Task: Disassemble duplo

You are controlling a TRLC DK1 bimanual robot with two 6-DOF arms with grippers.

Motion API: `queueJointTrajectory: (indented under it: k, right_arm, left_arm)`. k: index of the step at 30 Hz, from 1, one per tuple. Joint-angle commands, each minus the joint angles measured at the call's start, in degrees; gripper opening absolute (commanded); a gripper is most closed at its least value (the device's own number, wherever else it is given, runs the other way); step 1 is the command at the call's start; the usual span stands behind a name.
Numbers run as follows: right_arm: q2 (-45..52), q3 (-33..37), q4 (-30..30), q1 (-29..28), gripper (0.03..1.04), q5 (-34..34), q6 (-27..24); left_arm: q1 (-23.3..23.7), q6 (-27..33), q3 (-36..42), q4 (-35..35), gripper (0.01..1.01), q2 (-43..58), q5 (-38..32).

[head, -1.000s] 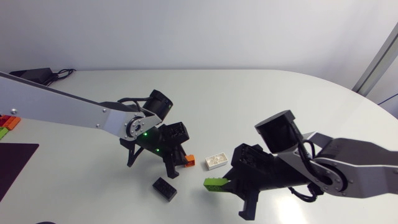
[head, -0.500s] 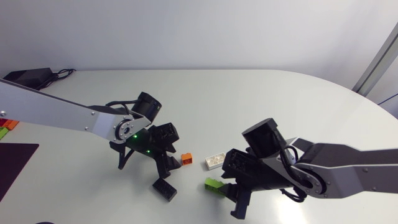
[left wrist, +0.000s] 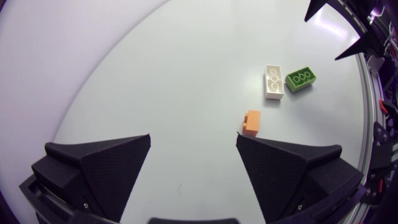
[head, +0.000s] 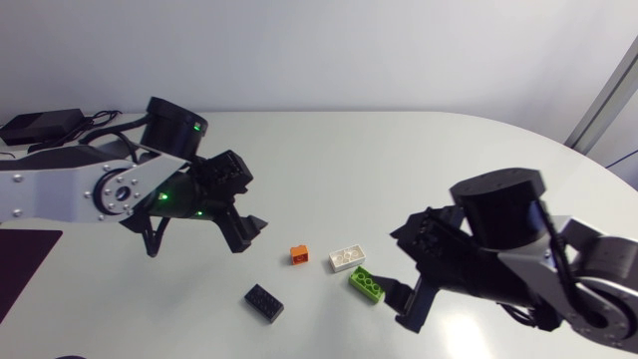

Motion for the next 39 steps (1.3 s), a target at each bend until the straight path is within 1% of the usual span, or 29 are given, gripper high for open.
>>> queueJointTrajectory:
  k: [1,5,7,9,12,13,15,17,18,20,21,23,25,28,29,30,31,32,33,34,35,36,39]
  right_arm:
    - [-4.34,1.86,-3.41,-3.34,1.00,1.25,1.33]
    - [-11.02,1.69,-6.49,-7.65,1.00,2.13,2.38]
    - [-15.32,0.90,-7.01,-8.44,1.00,5.47,2.64]
    - [-21.04,0.63,-7.19,-8.53,1.00,9.51,3.00]
    - [-25.78,2.48,-9.91,-8.53,1.00,15.49,3.79]
    - [-27.54,2.92,-10.53,-8.61,1.00,16.98,3.79]
    - [-30.79,3.71,-12.29,-9.23,1.00,19.27,3.79]
    - [-33.43,4.06,-14.40,-10.81,1.00,20.59,3.08]
    - [-34.66,3.97,-15.10,-11.69,1.00,20.67,1.77]
    - [-39.06,2.48,-13.69,-13.62,1.00,20.85,-0.26]
    - [-41.69,1.51,-12.81,-14.06,1.00,20.85,-0.34]
    - [-45.03,0.28,-12.46,-14.94,1.00,22.78,-0.87]
    - [-46.53,-0.07,-12.37,-16.96,1.00,24.72,-1.66]
    - [-53.03,-4.02,-6.84,-22.06,1.00,25.33,-6.85]
    - [-54.70,-5.17,-5.96,-23.03,1.00,25.33,-7.81]
    - [-55.49,-6.13,-5.78,-23.11,1.00,25.33,-7.99]
    - [-56.72,-7.72,-5.43,-23.20,1.00,25.42,-9.13]
    - [-58.04,-9.56,-4.11,-23.64,1.00,25.33,-10.80]
    - [-58.74,-11.23,-2.97,-24.26,1.00,25.33,-11.51]
    - [-58.65,-12.46,-3.15,-24.70,1.00,25.33,-11.33]
    - [-58.74,-14.04,-2.35,-24.61,1.00,25.33,-11.33]
    - [-58.74,-15.80,-0.33,-24.61,1.00,25.33,-11.59]
    - [-58.83,-19.49,3.45,-24.17,1.00,25.33,-12.47]
  left_arm:
    - [0.21,-2.79,-3.03,0.03,0.982,-5.20,-2.92]
    - [0.12,-3.50,-6.72,0.03,0.980,-15.14,-6.88]
    - [-0.32,-4.99,-7.42,-0.50,0.982,-20.59,-9.78]
    - [-0.49,-5.52,-7.42,-3.22,0.982,-25.95,-11.27]
    - [-1.11,-6.49,-7.33,-6.83,0.982,-32.80,-14.61]
    - [-1.46,-8.33,-7.95,-6.39,0.982,-34.82,-18.21]
    - [-4.80,-8.95,-10.06,-5.16,0.982,-40.89,-26.56]
    - [-7.26,-9.30,-10.85,-7.27,0.982,-44.93,-31.13]
    - [-8.40,-9.83,-11.38,-7.88,0.982,-46.69,-33.77]
    - [-11.21,-9.91,-12.17,-8.32,0.982,-50.38,-39.22]
    - [-11.74,-10.00,-12.34,-8.94,0.982,-52.23,-40.36]
    - [-10.51,-10.70,-12.61,-10.69,0.982,-55.13,-40.45]
    - [-9.28,-10.88,-12.70,-12.45,0.982,-56.97,-40.45]
    - [-7.87,-10.88,-14.19,-12.63,0.982,-62.69,-40.36]
    - [-7.08,-12.55,-15.07,-12.28,0.982,-65.59,-40.36]
    - [-6.29,-17.03,-16.04,-12.36,0.982,-68.57,-40.19]
    - [-6.12,-18.61,-17.79,-12.28,0.982,-72.27,-39.48]
    - [-5.59,-17.38,-19.64,-11.66,0.982,-75.17,-39.40]
    - [-3.83,-16.33,-21.49,-10.78,0.982,-78.07,-39.40]
    - [-1.81,-15.54,-23.77,-8.85,0.982,-82.02,-39.31]
    - [-1.20,-13.96,-25.00,-6.65,0.982,-82.64,-39.13]
    - [-0.84,-14.04,-24.83,-7.53,0.982,-82.46,-39.31]
    - [2.76,-15.71,-26.06,-6.91,0.982,-82.55,-39.13]
